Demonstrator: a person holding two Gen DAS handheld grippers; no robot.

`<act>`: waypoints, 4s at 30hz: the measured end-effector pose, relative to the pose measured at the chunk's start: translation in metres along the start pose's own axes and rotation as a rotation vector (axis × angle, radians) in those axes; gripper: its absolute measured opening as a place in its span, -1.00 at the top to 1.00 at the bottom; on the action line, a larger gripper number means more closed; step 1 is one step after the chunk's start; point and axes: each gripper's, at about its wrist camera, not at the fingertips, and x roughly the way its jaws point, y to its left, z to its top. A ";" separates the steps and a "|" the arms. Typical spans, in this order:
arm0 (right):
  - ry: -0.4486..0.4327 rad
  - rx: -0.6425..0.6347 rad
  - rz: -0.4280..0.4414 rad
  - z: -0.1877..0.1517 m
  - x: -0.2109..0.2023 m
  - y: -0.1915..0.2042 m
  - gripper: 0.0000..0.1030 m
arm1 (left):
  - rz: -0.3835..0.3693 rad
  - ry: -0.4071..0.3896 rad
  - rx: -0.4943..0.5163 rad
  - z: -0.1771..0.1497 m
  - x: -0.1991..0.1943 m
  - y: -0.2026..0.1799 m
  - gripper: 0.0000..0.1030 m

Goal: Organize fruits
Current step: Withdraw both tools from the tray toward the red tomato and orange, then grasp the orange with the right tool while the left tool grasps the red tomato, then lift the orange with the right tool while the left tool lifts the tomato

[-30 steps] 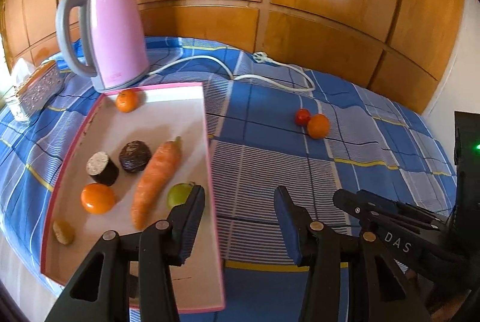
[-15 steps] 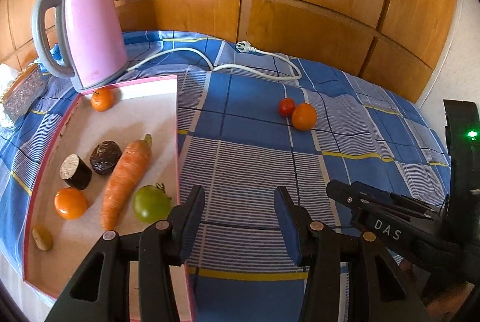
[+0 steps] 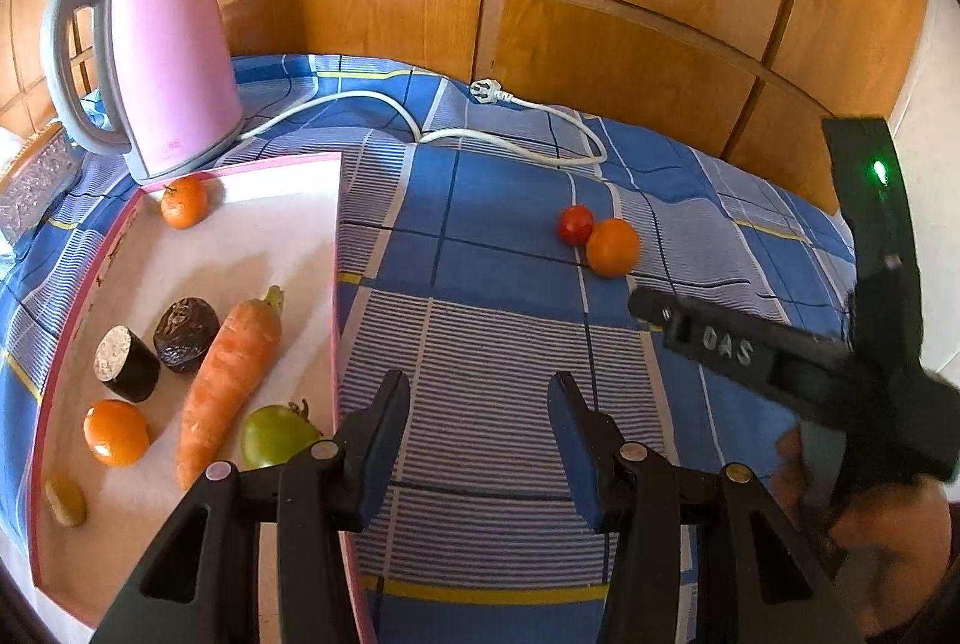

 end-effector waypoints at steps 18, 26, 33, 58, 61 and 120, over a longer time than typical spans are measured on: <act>-0.024 -0.089 -0.072 0.029 0.037 0.013 0.37 | -0.012 0.032 -0.023 0.014 0.023 0.003 0.05; -0.023 -0.017 -0.080 0.021 0.024 -0.015 0.37 | -0.023 0.048 -0.016 0.023 0.037 -0.006 0.05; -0.043 -0.014 -0.121 0.017 0.017 -0.031 0.37 | -0.039 0.059 -0.022 0.038 0.052 -0.018 0.06; -0.059 -0.021 -0.113 0.014 0.022 -0.045 0.34 | -0.107 0.101 -0.011 0.091 0.128 -0.062 0.10; -0.062 -0.017 -0.109 0.014 0.021 -0.046 0.34 | -0.106 0.105 0.001 0.092 0.136 -0.066 0.24; -0.038 -0.019 -0.100 -0.083 -0.060 -0.050 0.30 | -0.160 0.068 0.058 -0.051 0.025 -0.049 0.50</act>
